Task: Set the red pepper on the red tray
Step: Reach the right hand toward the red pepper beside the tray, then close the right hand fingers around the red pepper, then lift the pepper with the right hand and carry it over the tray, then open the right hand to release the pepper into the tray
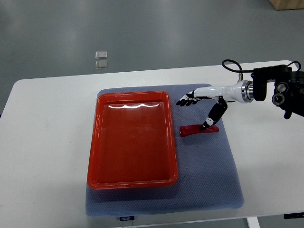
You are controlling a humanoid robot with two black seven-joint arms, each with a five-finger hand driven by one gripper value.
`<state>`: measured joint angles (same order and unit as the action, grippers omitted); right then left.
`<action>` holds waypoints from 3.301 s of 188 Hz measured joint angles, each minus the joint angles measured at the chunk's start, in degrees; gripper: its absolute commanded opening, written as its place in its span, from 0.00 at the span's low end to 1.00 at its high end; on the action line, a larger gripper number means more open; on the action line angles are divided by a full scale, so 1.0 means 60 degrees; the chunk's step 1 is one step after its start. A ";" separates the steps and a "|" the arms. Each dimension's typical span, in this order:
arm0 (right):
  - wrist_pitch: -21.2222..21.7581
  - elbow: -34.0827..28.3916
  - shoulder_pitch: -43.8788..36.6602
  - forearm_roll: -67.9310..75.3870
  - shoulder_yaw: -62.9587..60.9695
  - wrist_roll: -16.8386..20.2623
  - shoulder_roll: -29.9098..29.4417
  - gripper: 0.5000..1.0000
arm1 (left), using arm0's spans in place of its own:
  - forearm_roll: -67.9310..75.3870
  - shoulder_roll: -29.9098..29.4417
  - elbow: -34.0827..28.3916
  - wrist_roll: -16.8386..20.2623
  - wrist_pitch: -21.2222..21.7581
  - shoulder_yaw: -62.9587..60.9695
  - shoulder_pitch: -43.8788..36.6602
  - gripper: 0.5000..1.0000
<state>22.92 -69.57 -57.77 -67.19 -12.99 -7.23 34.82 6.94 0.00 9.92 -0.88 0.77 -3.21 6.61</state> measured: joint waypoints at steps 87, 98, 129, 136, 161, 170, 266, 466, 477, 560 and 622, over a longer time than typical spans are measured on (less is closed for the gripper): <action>-0.1857 -0.0139 0.1114 -0.1281 0.0157 0.0446 -0.0145 0.73 | 0.0003 0.0000 -0.0024 0.0000 0.0005 -0.0005 -0.0002 1.00; -0.1900 -0.0132 0.1177 -0.1310 0.0159 0.0507 -0.0153 0.73 | 0.0003 0.0000 -0.0017 0.0000 0.0004 -0.0006 -0.0002 1.00; -0.1928 -0.0051 0.1224 -0.1326 0.0159 0.0692 -0.0225 0.74 | 0.0003 0.0000 -0.0051 0.0000 0.0004 -0.0007 -0.0002 1.00; -0.1934 -0.0033 0.1228 -0.1327 0.0159 0.0707 -0.0241 0.73 | 0.0002 0.0000 -0.0059 0.0000 0.0004 -0.0007 -0.0002 1.00; -0.2026 0.0025 0.1241 -0.1327 0.0166 0.0729 -0.0329 0.63 | 0.0003 0.0000 -0.0070 0.0000 0.0004 -0.0002 -0.0002 1.00; -0.2046 0.0046 0.1264 -0.1327 0.0167 0.0738 -0.0352 0.56 | 0.0002 0.0000 -0.0071 0.0000 0.0004 -0.0002 -0.0002 1.00; -0.2296 0.0327 0.1500 -0.1588 0.0145 0.0849 -0.0521 0.00 | -0.0001 0.0000 -0.0072 0.0000 0.0004 0.0003 -0.0002 1.00; -0.1922 0.1664 -0.2483 -0.0888 0.1715 0.0928 -0.3396 0.00 | 0.0000 0.0000 -0.0087 0.0000 0.0004 -0.0008 0.0028 1.00; -0.1943 0.1957 -0.2484 -0.0898 0.1842 0.0929 -0.3851 0.00 | 0.0000 0.0000 -0.0088 -0.0001 0.0004 -0.0002 0.0027 1.00; -0.2347 0.3128 -0.1580 -0.0931 0.2119 0.0872 -0.5763 0.00 | 0.0002 0.0000 -0.0081 0.0042 0.0004 0.0008 0.0026 1.00; -0.2864 0.3277 -0.1115 -0.0936 0.2123 0.0812 -0.5804 0.33 | 0.0002 0.0000 -0.0083 0.0042 0.0008 -0.0004 0.0026 1.00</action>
<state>5.74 -49.90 -64.46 -72.80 -0.26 -2.36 0.00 6.95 0.00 9.42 -0.62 0.82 -3.23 6.77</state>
